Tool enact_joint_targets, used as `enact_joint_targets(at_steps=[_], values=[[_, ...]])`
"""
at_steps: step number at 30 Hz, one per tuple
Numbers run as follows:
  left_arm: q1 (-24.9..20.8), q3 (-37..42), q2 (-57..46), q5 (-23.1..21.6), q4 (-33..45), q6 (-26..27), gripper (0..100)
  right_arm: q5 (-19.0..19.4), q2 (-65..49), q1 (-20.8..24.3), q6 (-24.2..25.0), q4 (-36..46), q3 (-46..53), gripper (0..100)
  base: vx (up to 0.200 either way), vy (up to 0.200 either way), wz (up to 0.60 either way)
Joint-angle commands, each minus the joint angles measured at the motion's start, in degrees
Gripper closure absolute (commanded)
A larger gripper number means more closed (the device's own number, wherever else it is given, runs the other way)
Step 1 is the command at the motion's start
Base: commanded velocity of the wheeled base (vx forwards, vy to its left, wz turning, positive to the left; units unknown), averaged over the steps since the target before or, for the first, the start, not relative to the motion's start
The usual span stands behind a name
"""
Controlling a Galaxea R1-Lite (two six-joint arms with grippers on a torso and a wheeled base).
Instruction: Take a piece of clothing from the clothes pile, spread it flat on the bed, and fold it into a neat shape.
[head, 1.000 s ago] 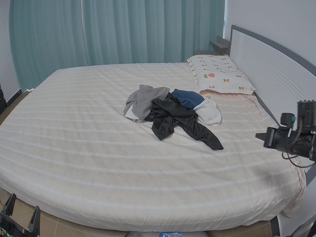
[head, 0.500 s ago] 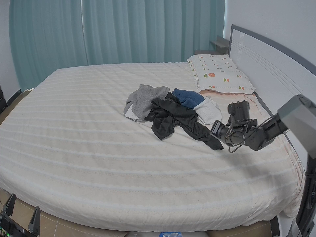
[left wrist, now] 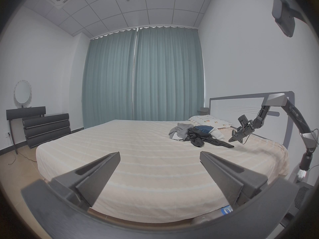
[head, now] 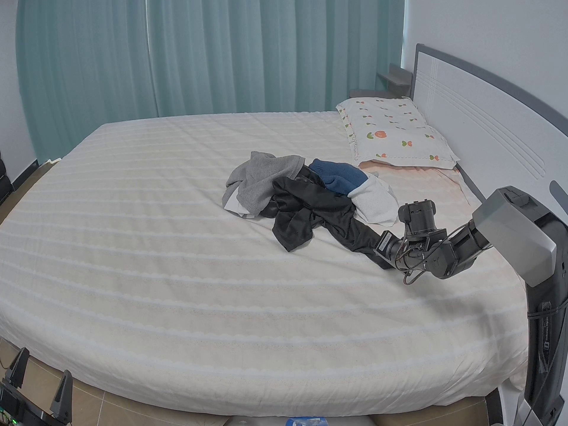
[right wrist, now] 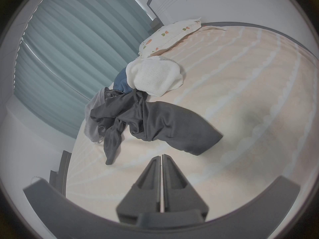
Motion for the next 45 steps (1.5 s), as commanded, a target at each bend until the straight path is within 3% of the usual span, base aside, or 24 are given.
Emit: enact_joint_targets(at_steps=[1,16,29,30,38,45], values=[[0.0,0.9,-0.6,0.0,0.0,0.0,0,0.0,-0.8,-1.6,-0.3,-0.2,1.2,0,0.000,0.000,0.00],[0.0,0.9,-0.6,0.0,0.0,0.0,0,0.1,6.2,-2.4,0.2,-0.8,-4.6,0,0.000,0.000,0.00],[0.0,0.9,-0.6,0.0,0.0,0.0,0,-3.7,12.1,-2.9,0.4,-1.1,-11.1,0,0.000,0.000,0.00],[0.0,0.9,-0.5,-0.1,0.0,0.0,0,-4.0,12.3,-3.0,0.5,-1.2,-11.4,100,0.000,0.000,0.00],[0.0,0.9,-0.6,0.0,0.0,0.0,0,-7.6,11.7,-2.9,0.2,-7.7,-9.8,100,0.000,0.000,0.00],[0.0,0.9,-0.6,0.0,0.0,0.0,0,-6.3,5.4,-2.8,2.1,-8.9,-3.5,100,0.000,0.000,0.00]])
